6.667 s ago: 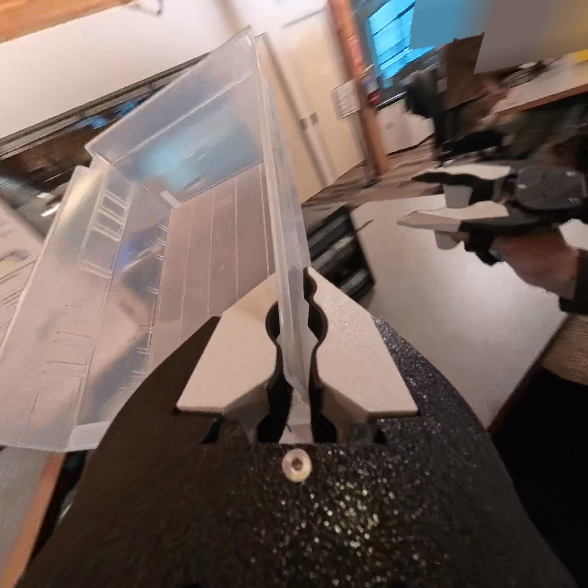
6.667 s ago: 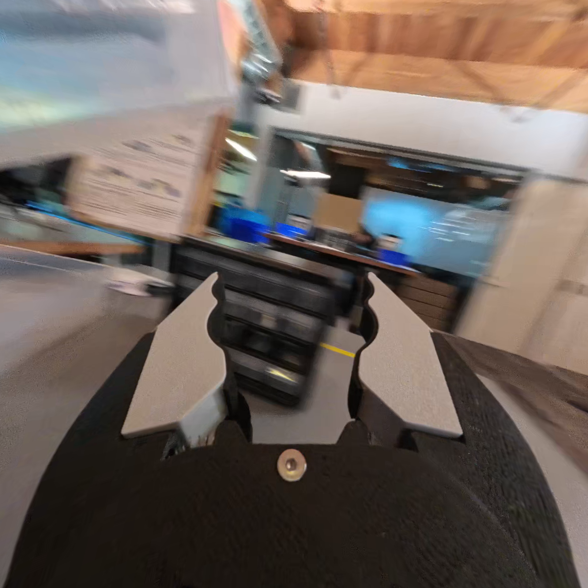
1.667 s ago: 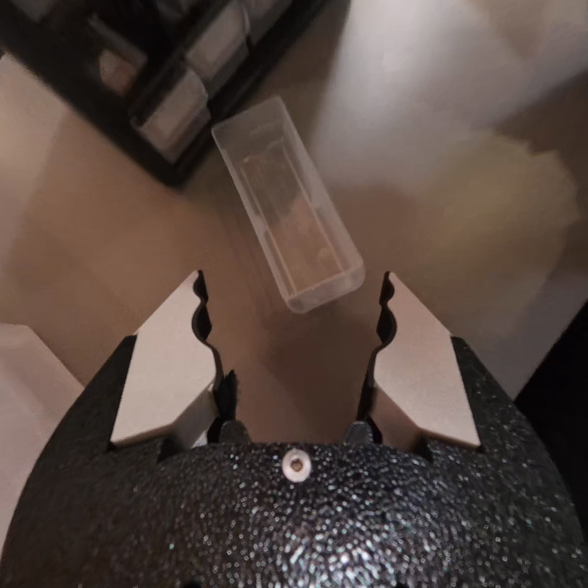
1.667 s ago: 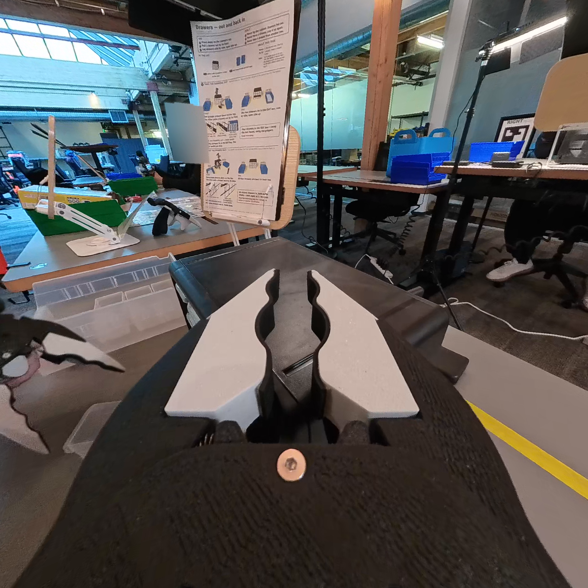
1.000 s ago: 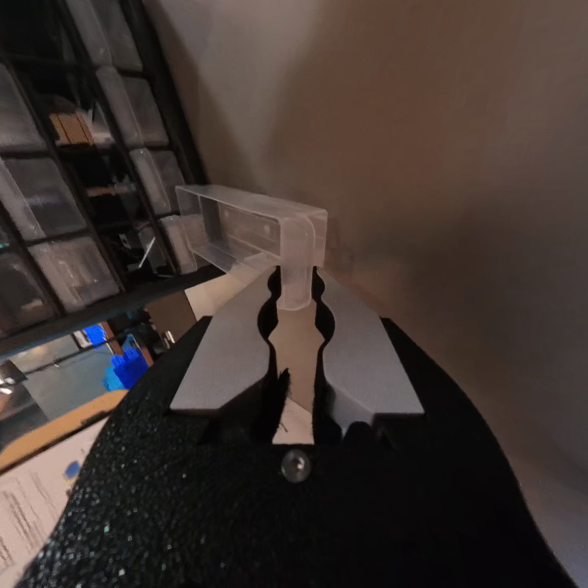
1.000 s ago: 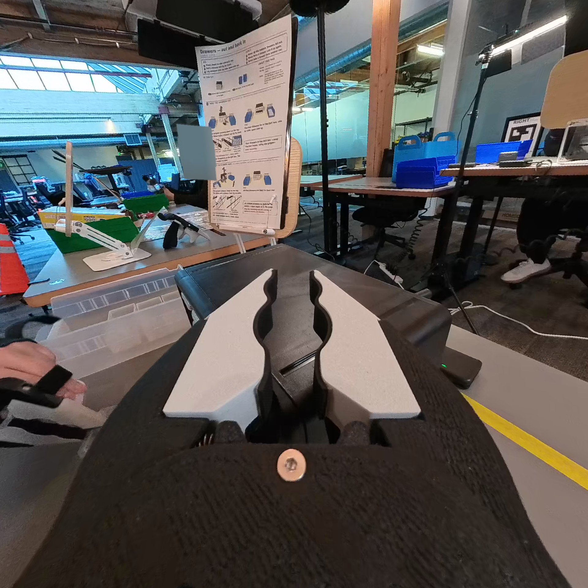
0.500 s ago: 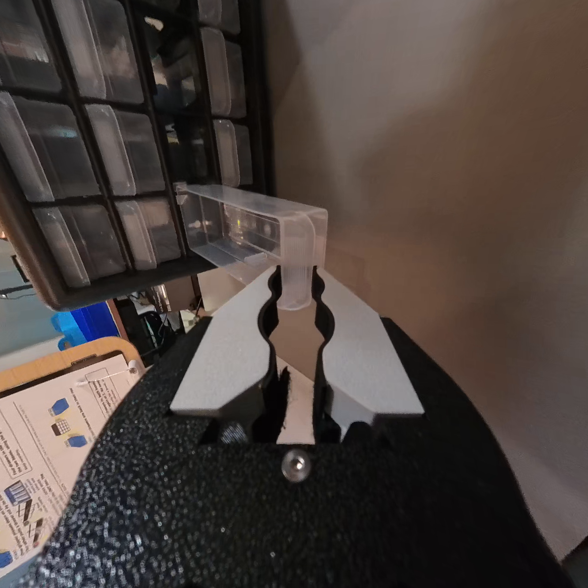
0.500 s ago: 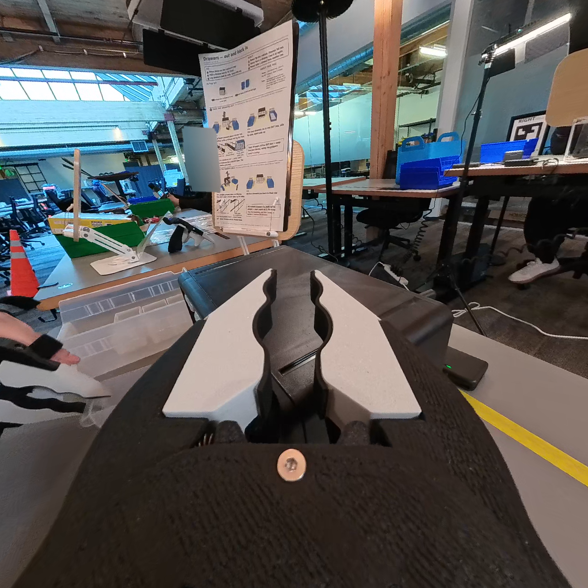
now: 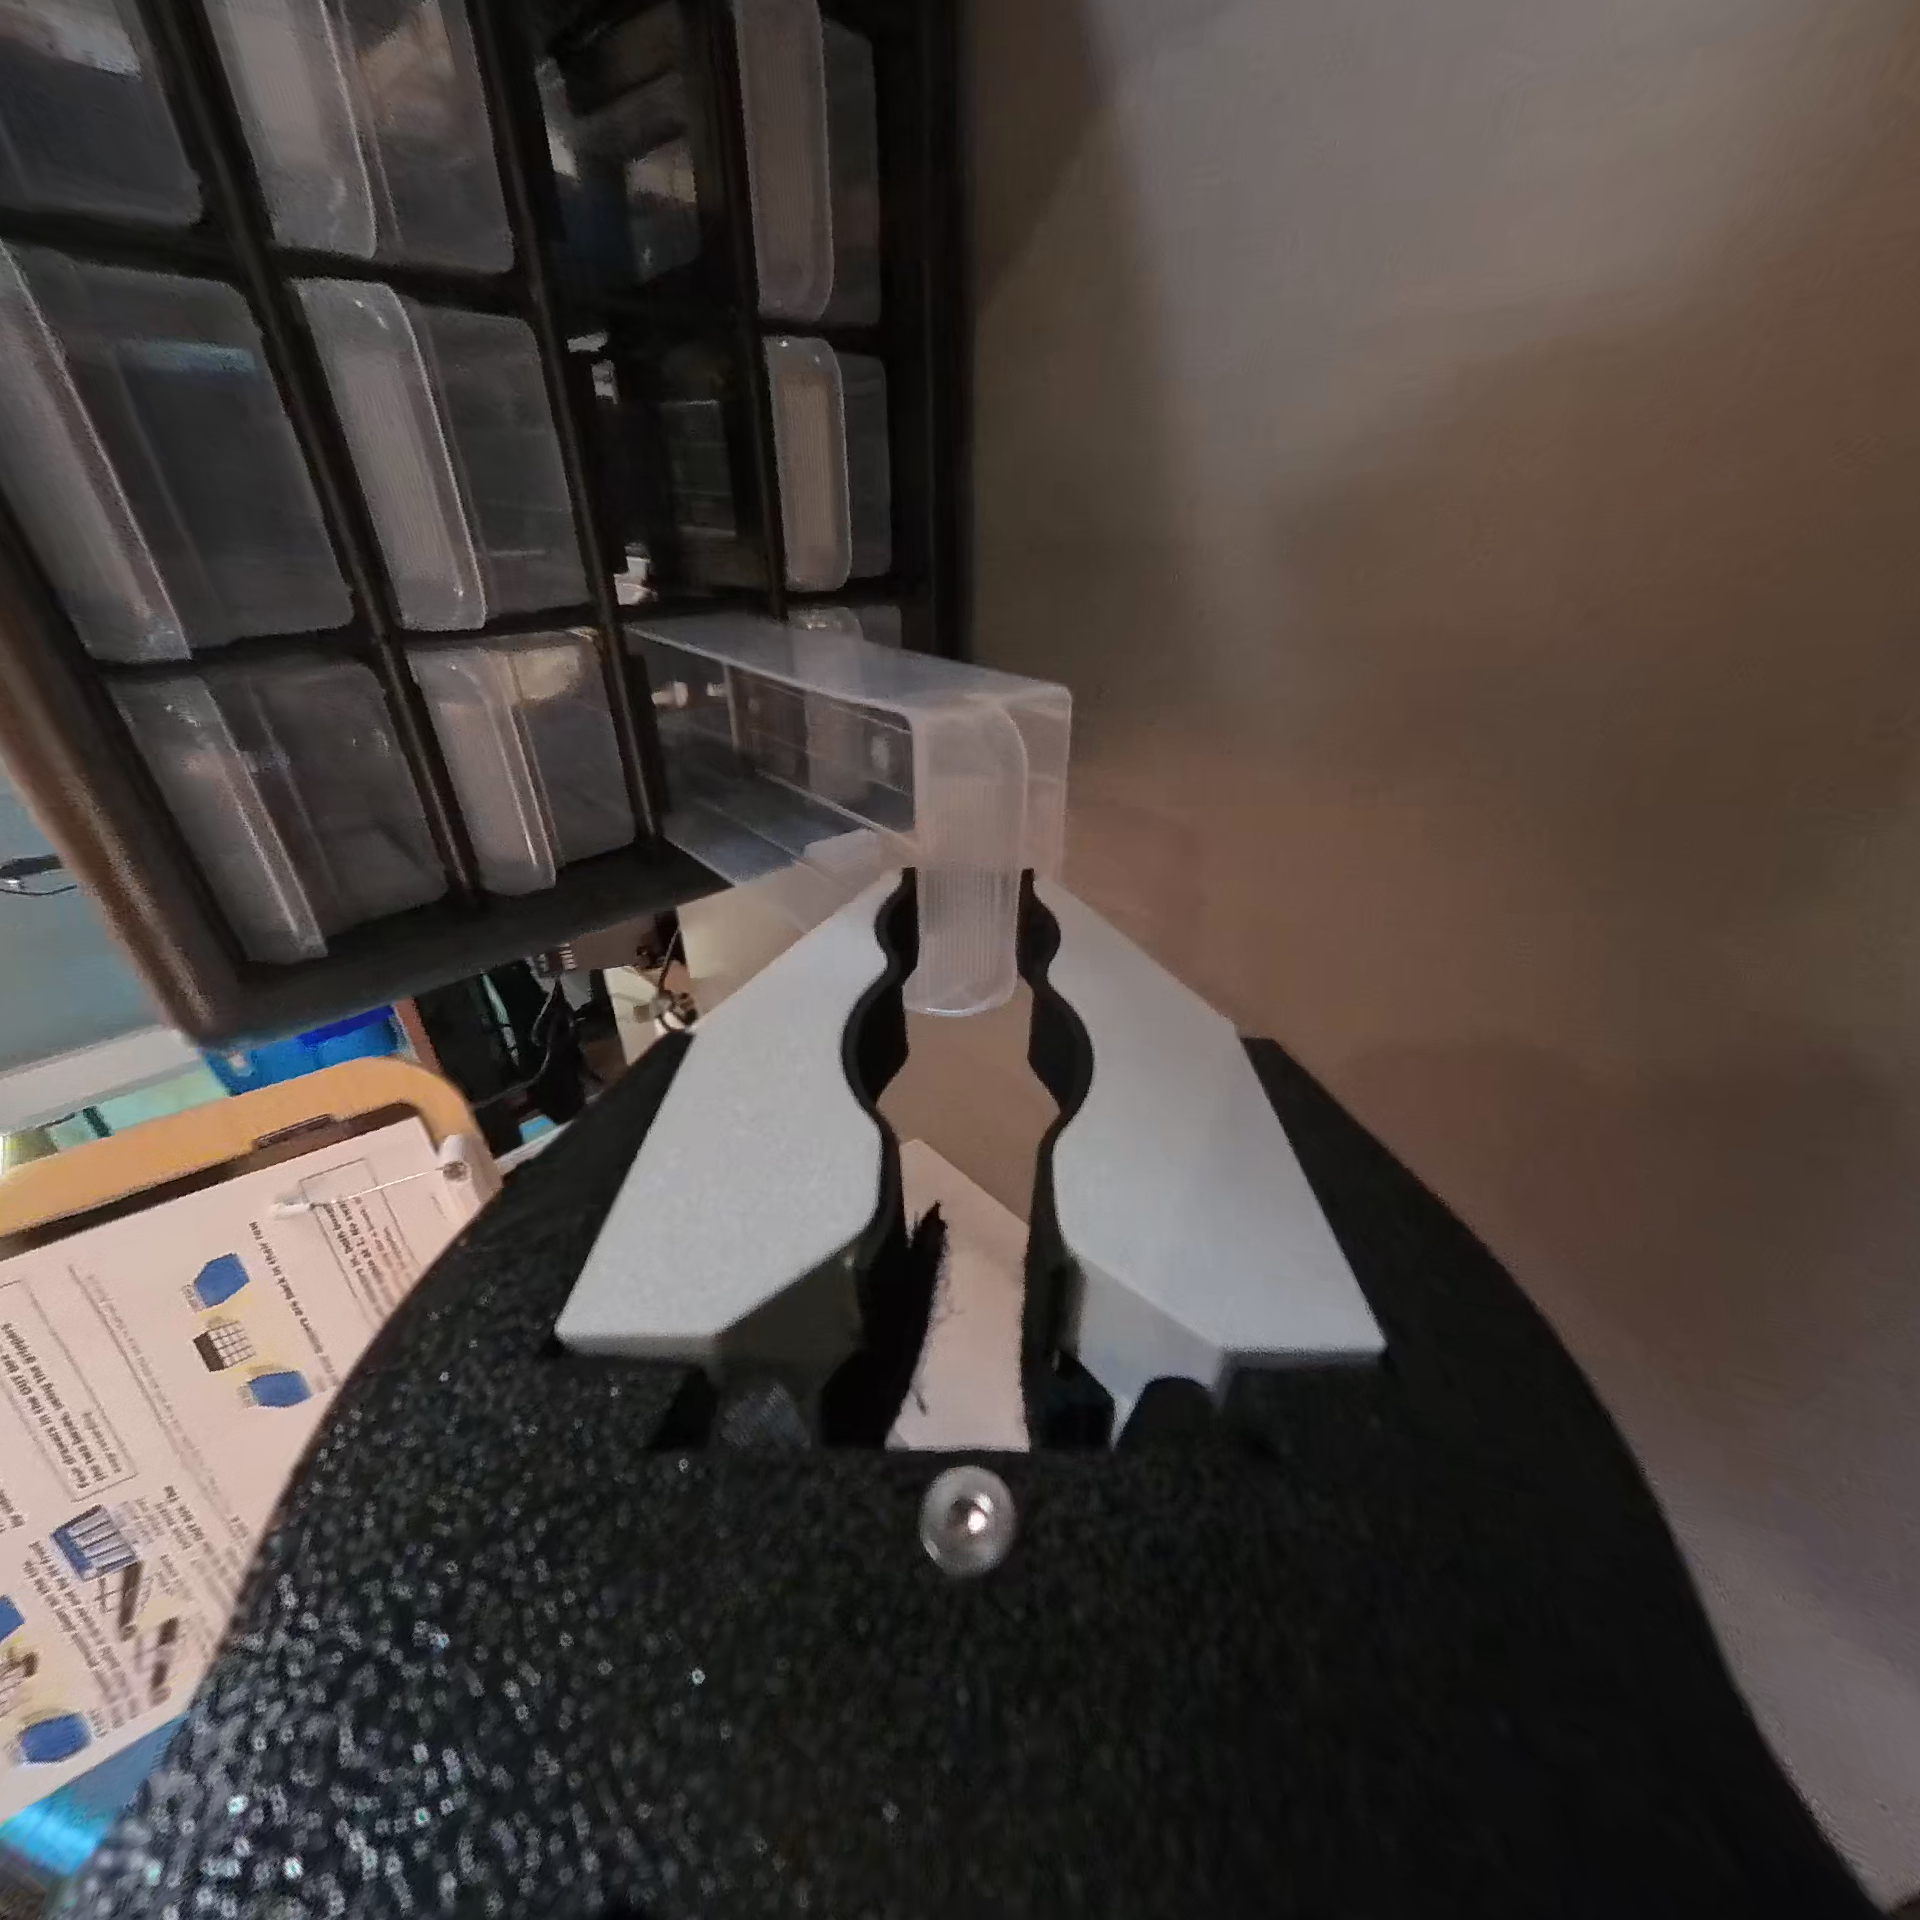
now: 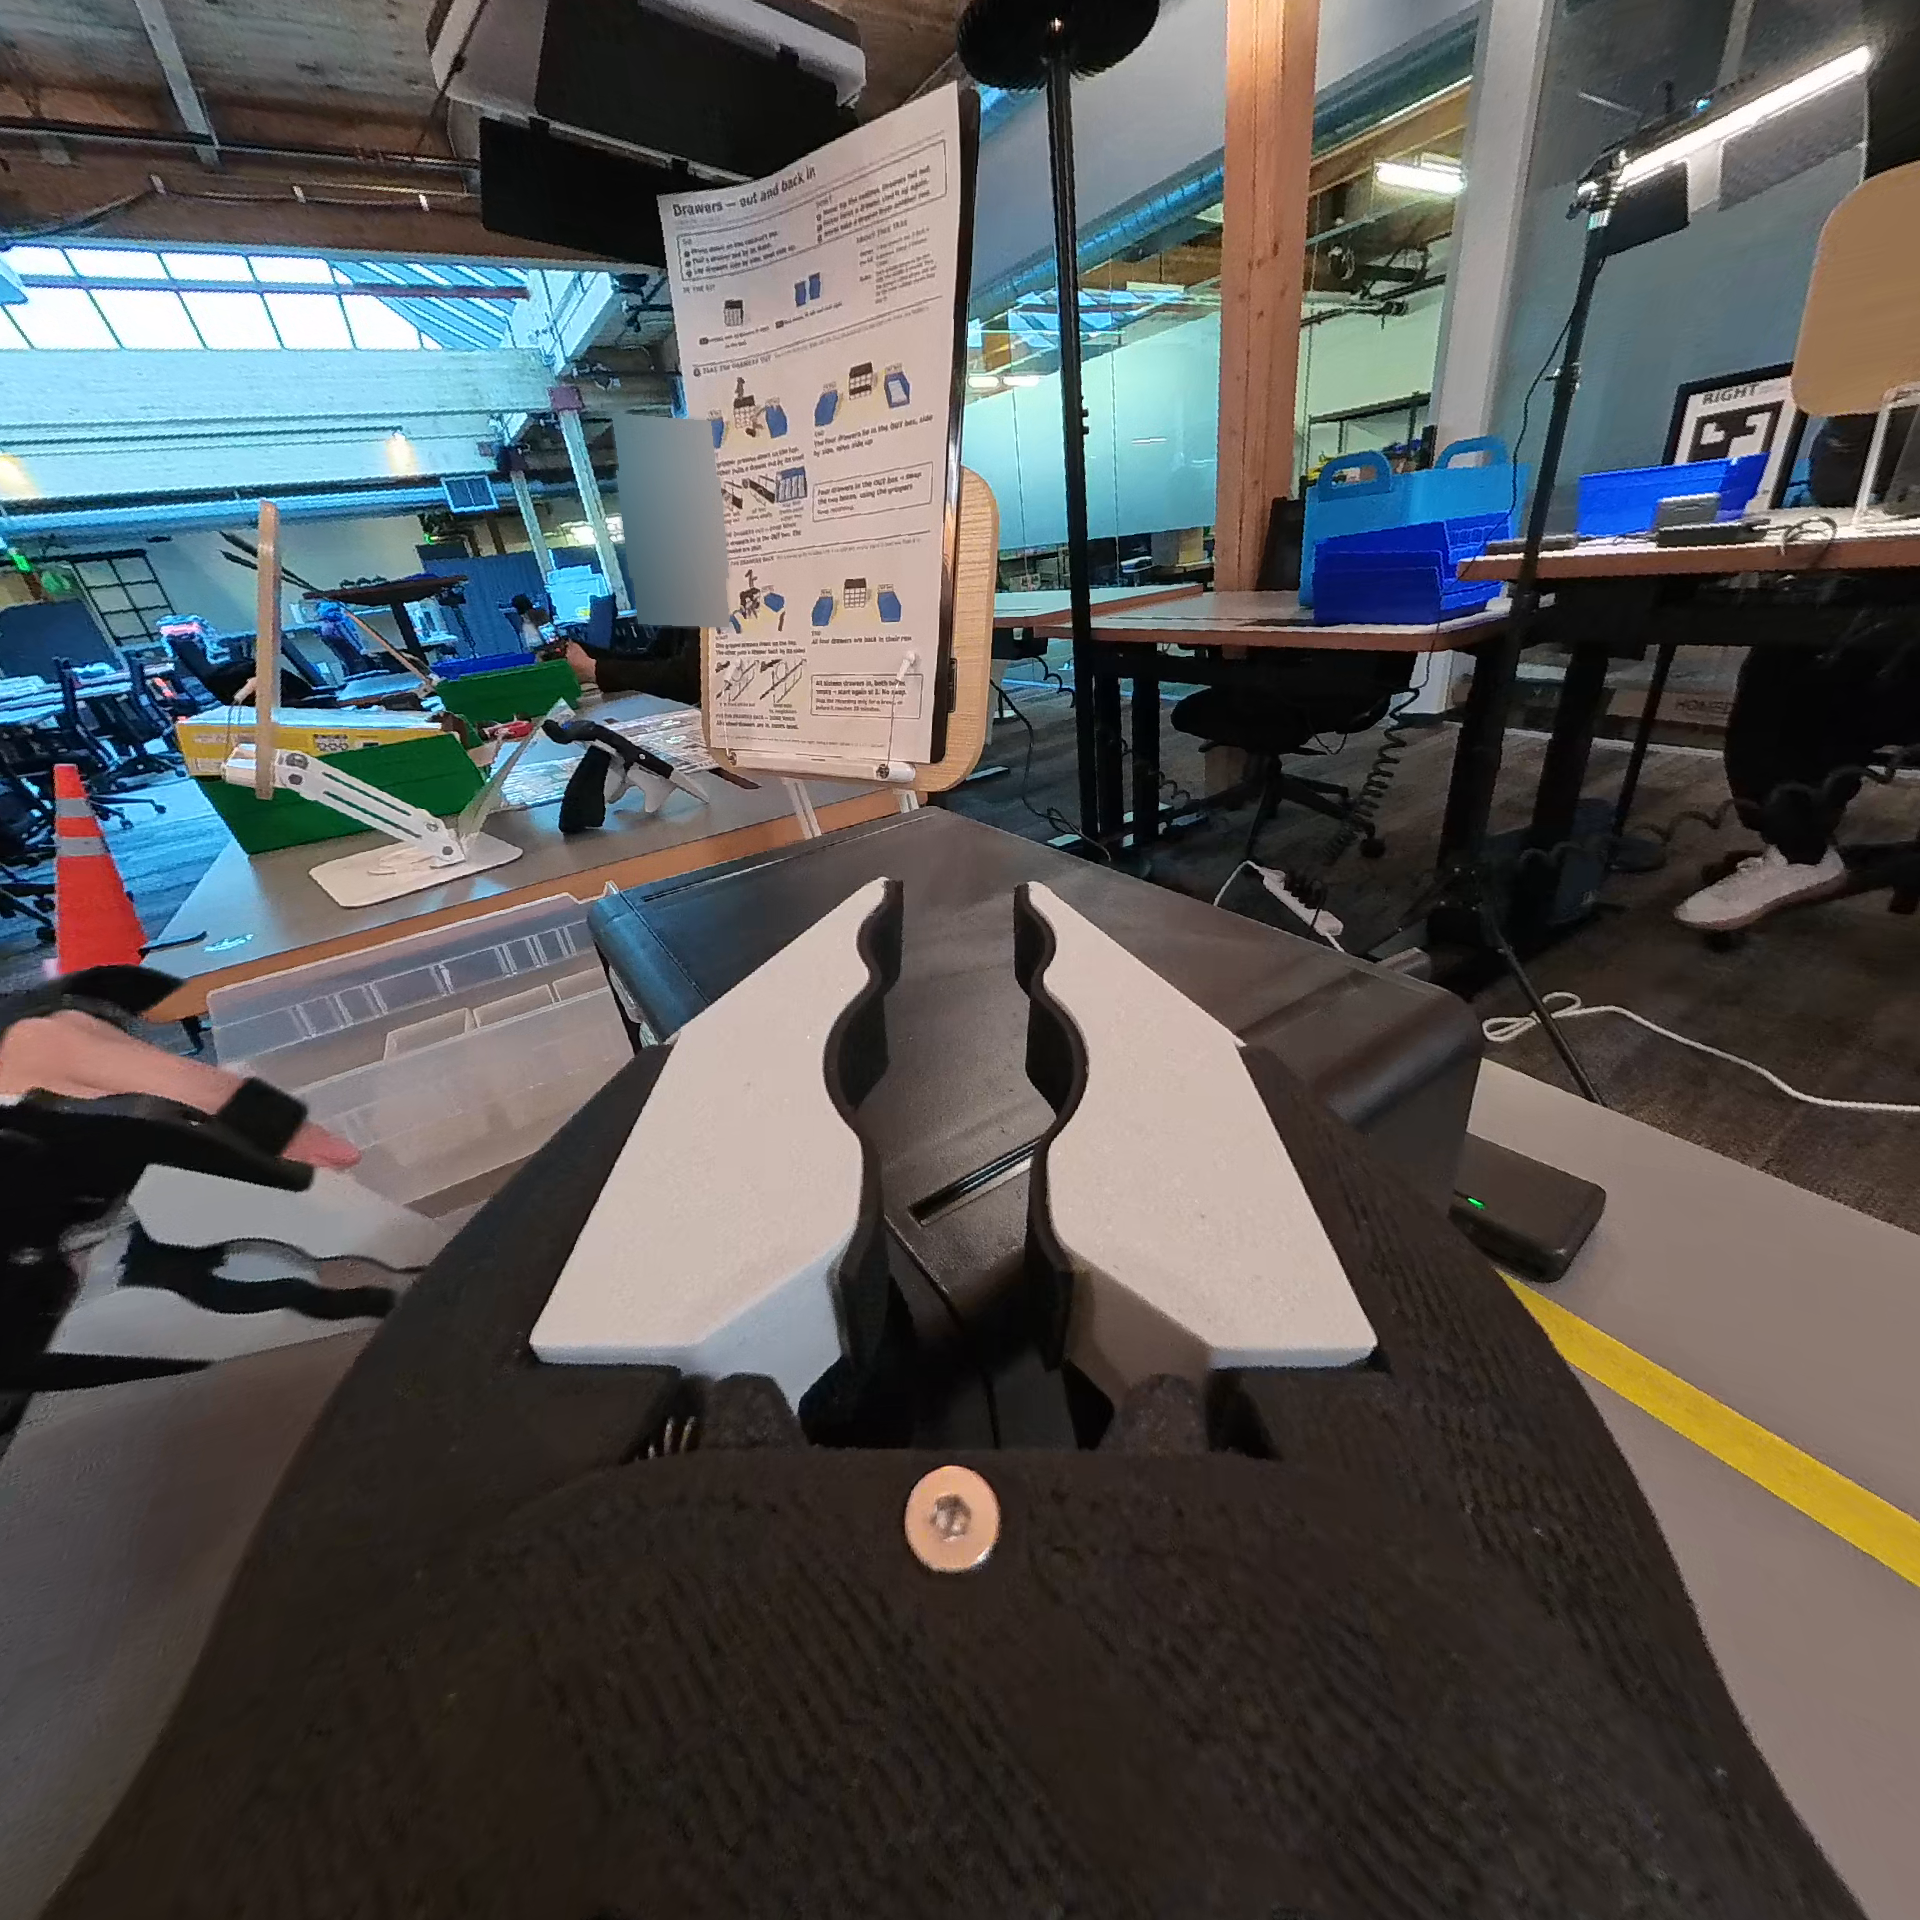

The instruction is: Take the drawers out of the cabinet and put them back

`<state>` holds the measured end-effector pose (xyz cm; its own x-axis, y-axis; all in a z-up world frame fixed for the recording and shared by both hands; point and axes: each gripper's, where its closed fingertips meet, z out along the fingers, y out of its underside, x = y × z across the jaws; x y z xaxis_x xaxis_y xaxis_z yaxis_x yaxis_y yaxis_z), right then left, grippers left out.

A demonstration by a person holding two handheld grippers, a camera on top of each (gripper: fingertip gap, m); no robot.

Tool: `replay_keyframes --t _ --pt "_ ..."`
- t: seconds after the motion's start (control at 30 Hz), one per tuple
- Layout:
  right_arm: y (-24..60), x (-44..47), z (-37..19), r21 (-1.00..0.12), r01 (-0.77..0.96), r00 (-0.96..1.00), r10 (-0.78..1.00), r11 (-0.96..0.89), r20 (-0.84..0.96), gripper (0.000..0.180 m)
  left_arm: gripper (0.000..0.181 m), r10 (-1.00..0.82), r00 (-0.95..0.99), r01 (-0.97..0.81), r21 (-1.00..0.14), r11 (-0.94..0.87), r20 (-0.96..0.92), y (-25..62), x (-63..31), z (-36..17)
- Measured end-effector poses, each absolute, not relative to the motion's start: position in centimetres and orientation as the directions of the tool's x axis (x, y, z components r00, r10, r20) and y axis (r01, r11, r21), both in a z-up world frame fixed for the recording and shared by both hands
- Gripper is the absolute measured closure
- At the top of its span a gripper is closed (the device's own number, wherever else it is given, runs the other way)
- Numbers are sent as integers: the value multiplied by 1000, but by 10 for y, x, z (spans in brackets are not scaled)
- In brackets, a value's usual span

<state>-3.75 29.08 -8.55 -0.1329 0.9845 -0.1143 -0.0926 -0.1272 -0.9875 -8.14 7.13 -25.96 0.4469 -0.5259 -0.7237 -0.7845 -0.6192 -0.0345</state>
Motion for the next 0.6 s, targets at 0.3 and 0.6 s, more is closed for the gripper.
replay_keyframes --t 0.3,0.6 --pt "292 -38 -85 -986 -96 -138 983 -138 -124 159 163 -353 402 -795 -131 -592 -845 116 -115 -265" --pt "291 -38 -87 -987 -82 -133 983 -136 -124 158 116 1 555 -753 -503 -424 -832 123 -92 -242"
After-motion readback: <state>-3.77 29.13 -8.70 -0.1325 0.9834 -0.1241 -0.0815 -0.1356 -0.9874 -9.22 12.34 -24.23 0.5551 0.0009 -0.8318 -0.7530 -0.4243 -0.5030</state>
